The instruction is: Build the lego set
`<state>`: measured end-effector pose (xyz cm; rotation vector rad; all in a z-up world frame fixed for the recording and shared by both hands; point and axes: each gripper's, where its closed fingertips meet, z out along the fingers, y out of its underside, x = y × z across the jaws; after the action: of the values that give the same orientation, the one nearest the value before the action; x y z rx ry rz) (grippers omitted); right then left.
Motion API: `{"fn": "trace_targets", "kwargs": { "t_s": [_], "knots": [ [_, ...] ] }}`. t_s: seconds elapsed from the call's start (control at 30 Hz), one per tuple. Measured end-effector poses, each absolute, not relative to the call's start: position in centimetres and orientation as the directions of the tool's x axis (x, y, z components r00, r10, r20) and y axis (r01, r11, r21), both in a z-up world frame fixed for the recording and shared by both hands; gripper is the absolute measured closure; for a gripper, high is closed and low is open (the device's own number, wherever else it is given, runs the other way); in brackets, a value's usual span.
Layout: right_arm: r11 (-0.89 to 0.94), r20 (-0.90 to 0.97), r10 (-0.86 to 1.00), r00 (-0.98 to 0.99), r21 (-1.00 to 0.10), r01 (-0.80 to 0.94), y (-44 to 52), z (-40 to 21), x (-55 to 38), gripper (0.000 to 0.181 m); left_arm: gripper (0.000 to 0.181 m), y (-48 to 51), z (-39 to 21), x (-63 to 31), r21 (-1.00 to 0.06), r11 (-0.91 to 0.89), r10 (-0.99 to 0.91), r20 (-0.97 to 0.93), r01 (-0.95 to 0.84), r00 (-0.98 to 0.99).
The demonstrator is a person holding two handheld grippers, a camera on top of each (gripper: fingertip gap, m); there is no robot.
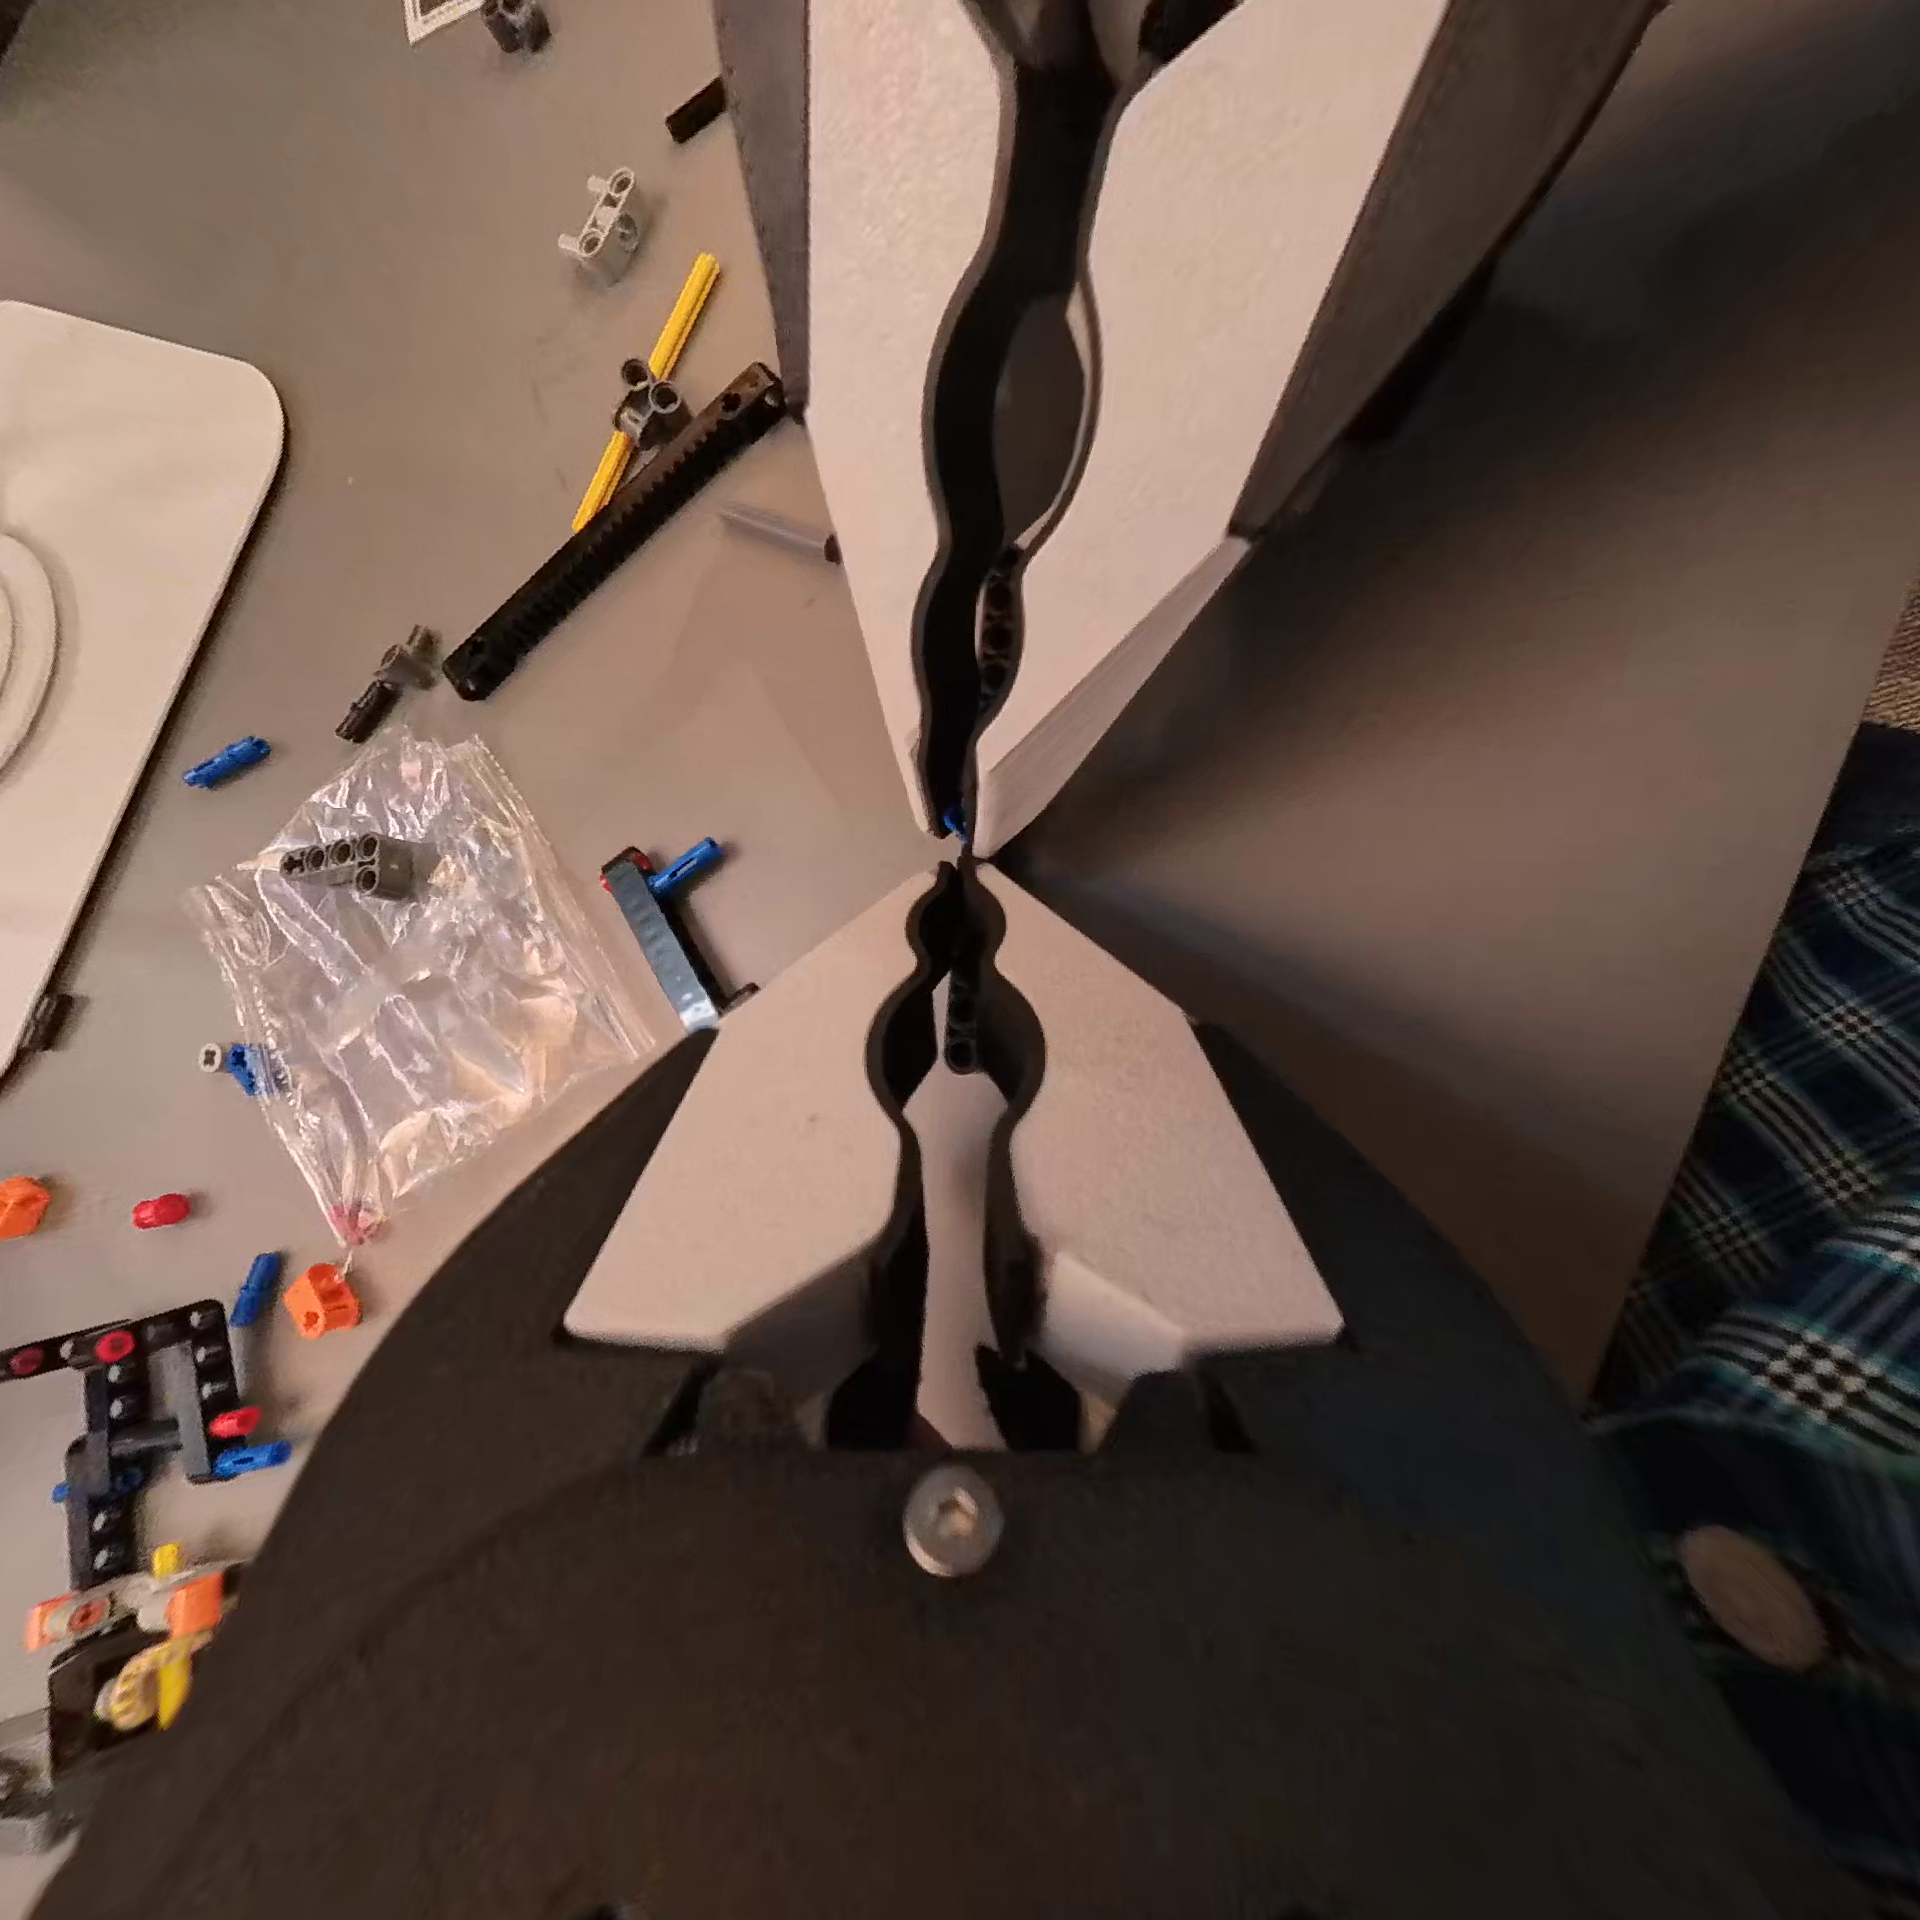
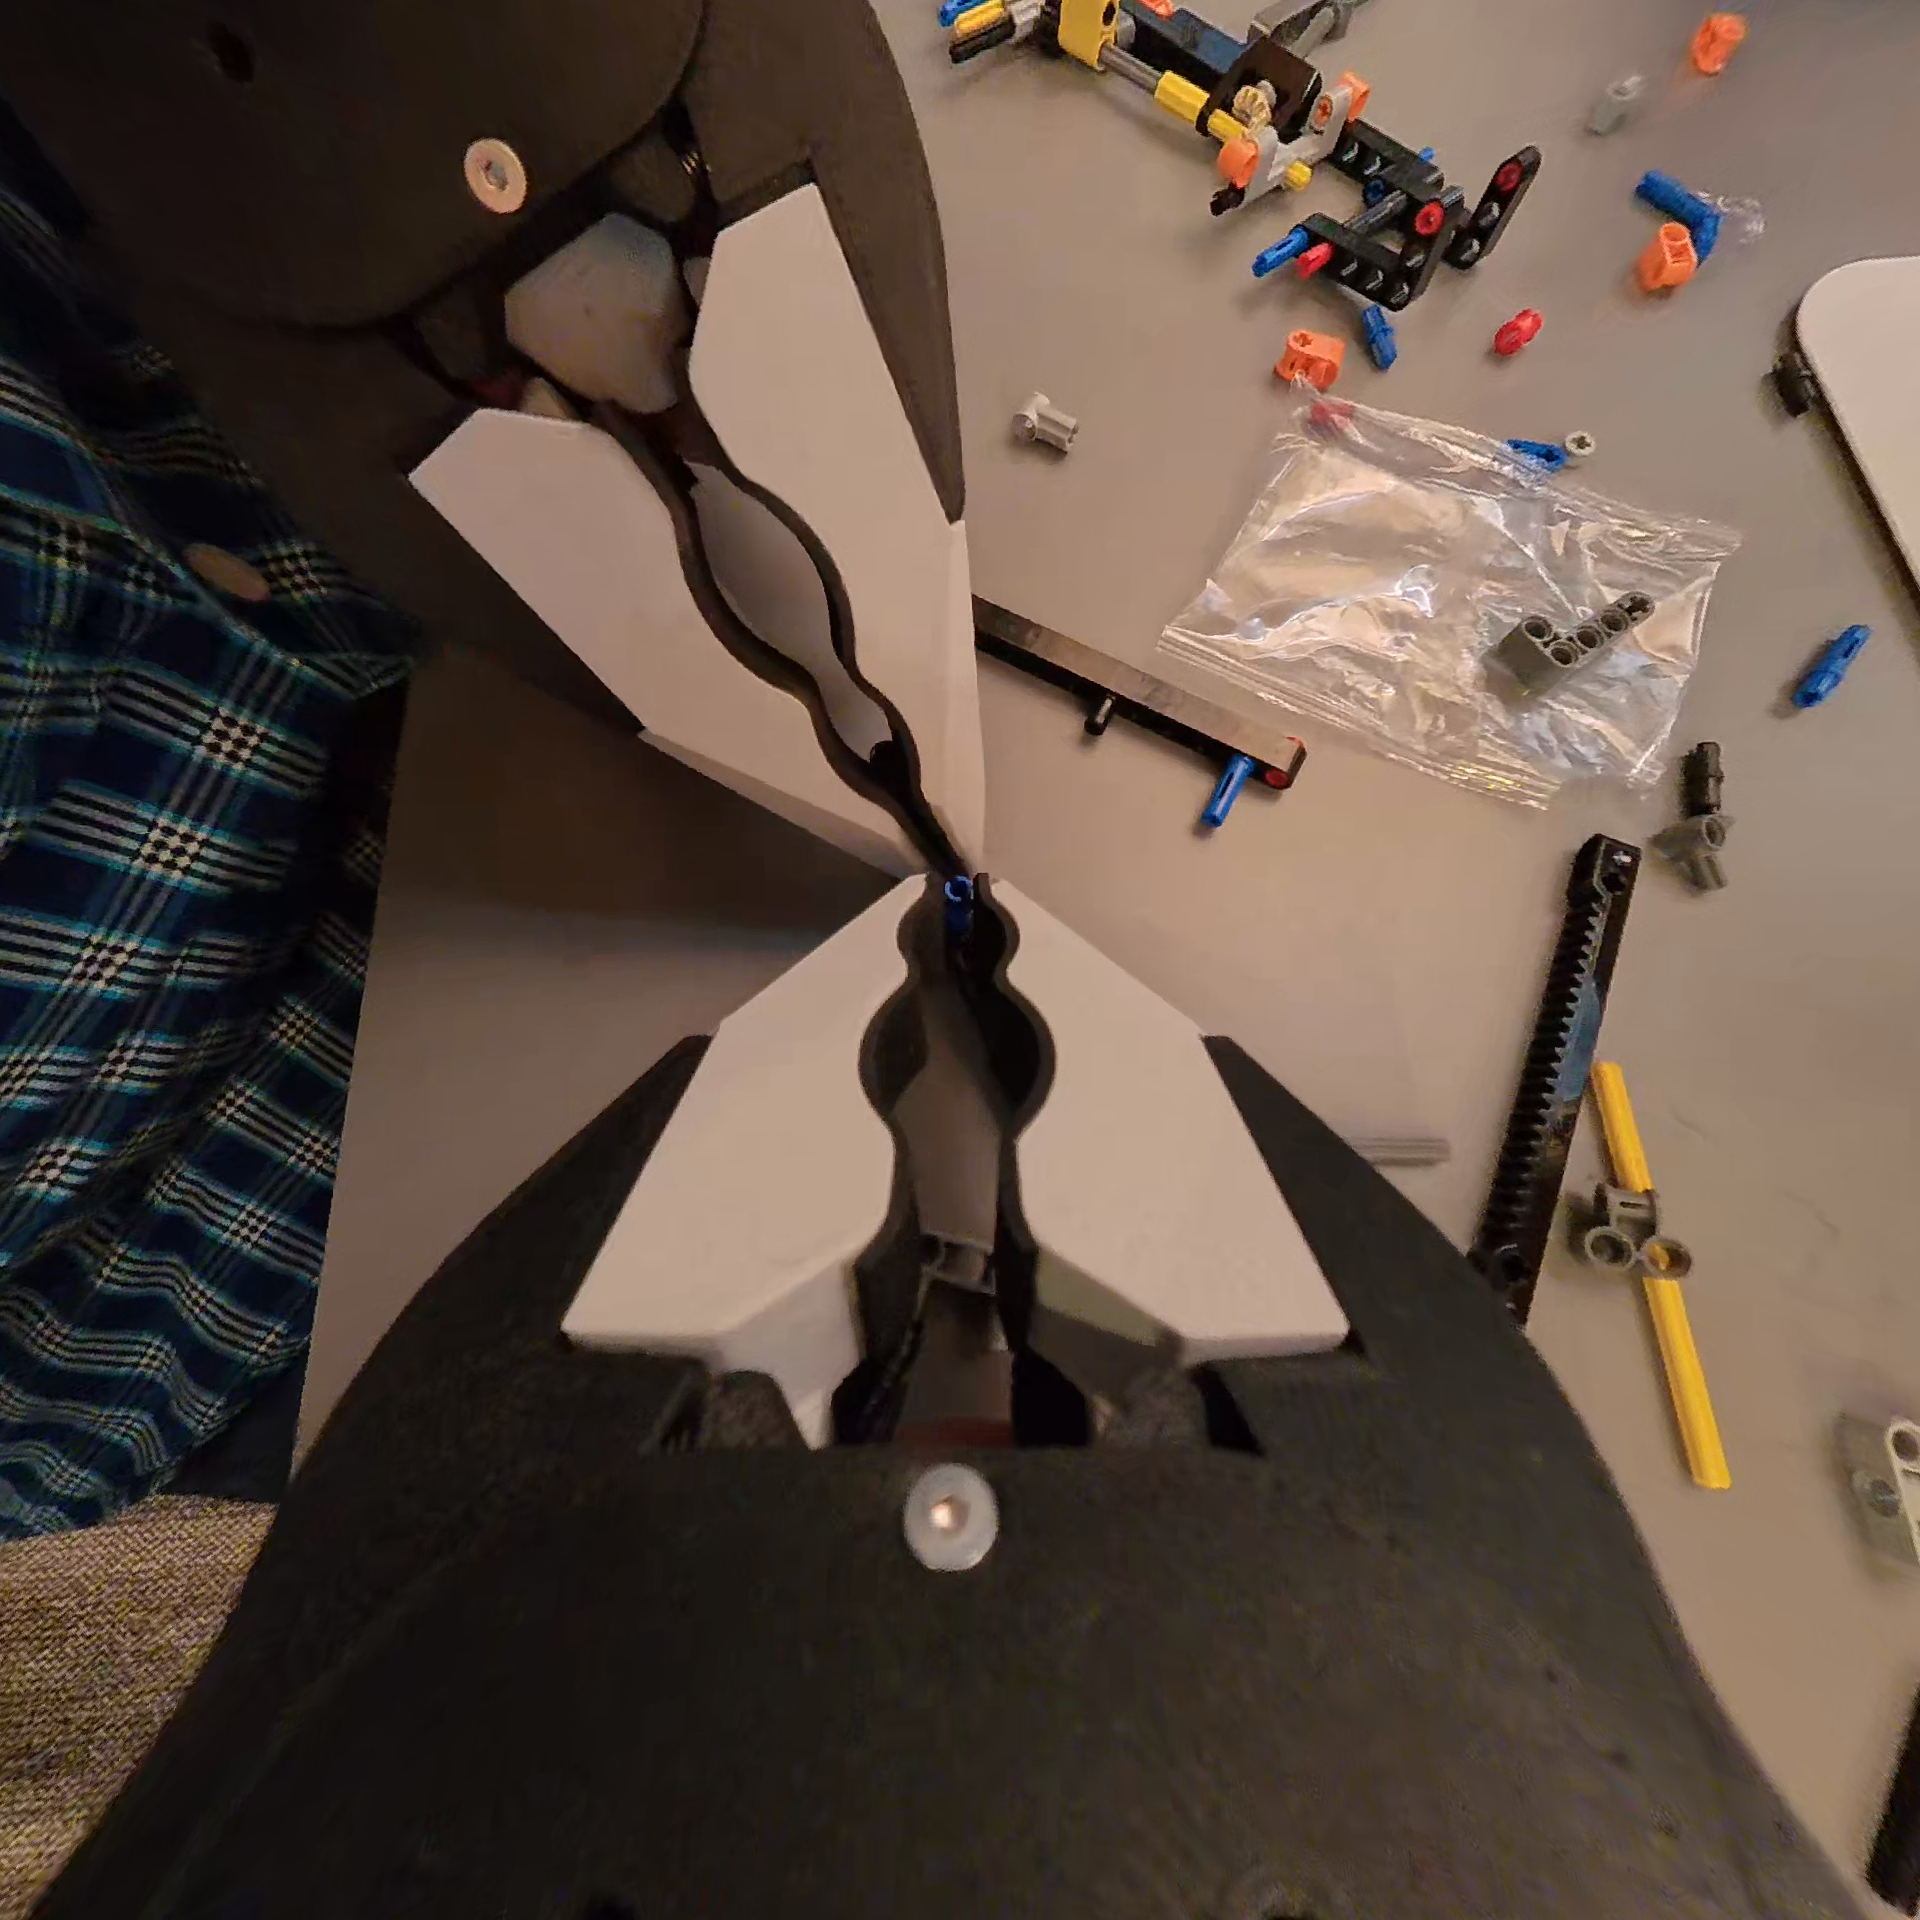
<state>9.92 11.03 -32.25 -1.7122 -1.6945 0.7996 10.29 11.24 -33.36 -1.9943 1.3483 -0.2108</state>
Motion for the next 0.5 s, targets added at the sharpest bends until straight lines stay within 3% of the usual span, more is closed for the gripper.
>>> {"fn": "trace_targets", "kwargs": {
  "t_s": [0.3, 0.5],
  "knots": [
    [0.034, 0.068, 0.997, 0.030, -0.775, 0.631, 11.23, -32.16, 9.92, 0.181, 0.181, 11.21, -33.49, 10.19, -0.589, -0.196, -0.866, -0.271, -0.784, 0.421],
    [-0.025, 0.016, 0.998, 0.062, -0.788, 0.615, 11.48, -32.12, 10.00, 0.181, 0.181, 11.36, -33.53, 10.22, -0.580, -0.190, -0.860, -0.291, -0.792, 0.420]
  ]
}}
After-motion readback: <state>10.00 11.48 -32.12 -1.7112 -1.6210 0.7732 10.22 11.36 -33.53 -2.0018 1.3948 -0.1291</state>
